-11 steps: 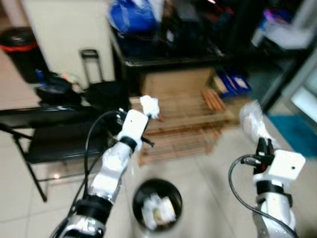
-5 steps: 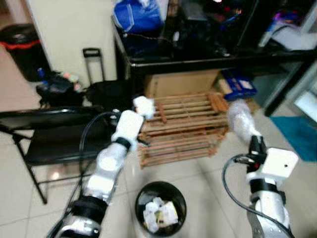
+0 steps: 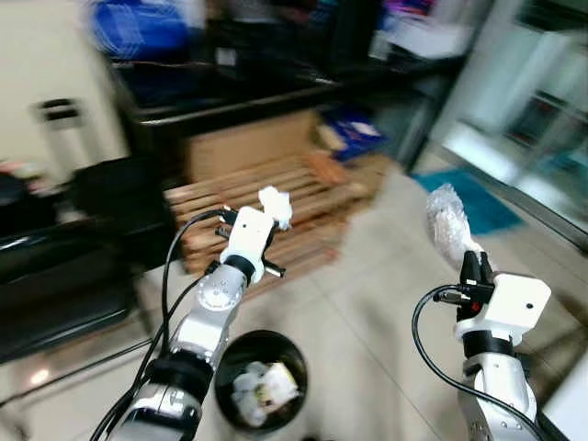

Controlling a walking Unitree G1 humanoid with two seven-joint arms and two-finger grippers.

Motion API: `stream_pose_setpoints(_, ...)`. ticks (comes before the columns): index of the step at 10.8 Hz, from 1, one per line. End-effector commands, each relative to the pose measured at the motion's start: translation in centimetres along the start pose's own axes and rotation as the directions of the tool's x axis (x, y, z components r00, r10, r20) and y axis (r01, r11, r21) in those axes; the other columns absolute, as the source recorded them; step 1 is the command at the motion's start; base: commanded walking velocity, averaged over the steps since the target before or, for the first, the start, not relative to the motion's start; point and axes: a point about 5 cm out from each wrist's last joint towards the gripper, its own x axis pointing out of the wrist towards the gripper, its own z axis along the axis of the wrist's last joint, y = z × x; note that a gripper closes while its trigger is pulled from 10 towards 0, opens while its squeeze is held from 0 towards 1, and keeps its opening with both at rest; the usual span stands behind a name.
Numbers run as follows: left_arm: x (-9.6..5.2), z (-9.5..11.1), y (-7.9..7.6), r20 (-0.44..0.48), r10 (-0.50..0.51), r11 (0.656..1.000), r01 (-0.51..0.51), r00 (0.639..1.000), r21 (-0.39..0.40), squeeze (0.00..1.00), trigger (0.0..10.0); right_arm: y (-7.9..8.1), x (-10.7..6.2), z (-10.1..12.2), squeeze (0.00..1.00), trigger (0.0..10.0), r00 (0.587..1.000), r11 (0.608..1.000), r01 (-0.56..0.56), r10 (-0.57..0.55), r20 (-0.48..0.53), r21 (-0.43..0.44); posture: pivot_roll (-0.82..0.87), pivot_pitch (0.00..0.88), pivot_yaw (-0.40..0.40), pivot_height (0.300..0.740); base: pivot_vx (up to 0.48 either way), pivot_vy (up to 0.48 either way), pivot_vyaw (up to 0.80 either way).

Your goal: Picking trash to rubbish bin

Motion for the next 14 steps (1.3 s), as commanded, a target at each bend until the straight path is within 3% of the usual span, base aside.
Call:
stream_pose_setpoints(1,0.6,-0.1,0.2,-0.03,0.031,0.999,-0.031,0.999,-0.01,0.0,10.0,-0.1,0.0,0.2,0.0,10.0,1.0,1.0,0.0,0.0,0.001,-0.013,0.13,0.058,-0.074,0.74,0.0,0.0,0.0)
stream_pose_setpoints(6,0.8,-2.1,0.7,-0.153,0.11,0.993,-0.115,0.982,-0.026,0.0,10.0,-0.6,0.7,0.4,0.0,10.0,0.999,0.997,-0.036,0.034,-0.025,-0.074,0.11,0.077,-0.085,0.74,0.0,0.0,0.0)
stream_pose_setpoints(8,0.4,-3.5,0.2,-0.205,0.103,0.993,-0.113,0.973,-0.035,0.0,10.0,0.3,1.3,0.5,0.0,10.0,0.996,0.993,-0.076,0.072,-0.053,-0.086,0.1,0.131,-0.098,0.74,0.0,0.0,0.0)
stream_pose_setpoints(10,-0.3,-5.0,-0.8,-0.266,0.068,0.997,-0.077,0.962,-0.022,0.0,10.0,2.0,1.8,-0.3,0.0,10.0,0.975,0.978,-0.184,0.17,-0.141,-0.094,0.08,0.186,-0.105,0.74,0.0,0.0,0.0)
stream_pose_setpoints(14,-2.0,-8.0,-2.9,-0.379,0.032,0.998,-0.05,0.925,-0.039,0.0,10.0,3.2,-0.6,-1.1,0.0,10.0,0.945,0.965,-0.258,0.242,-0.219,-0.051,0.08,0.262,-0.13,0.74,0.0,0.0,0.0)
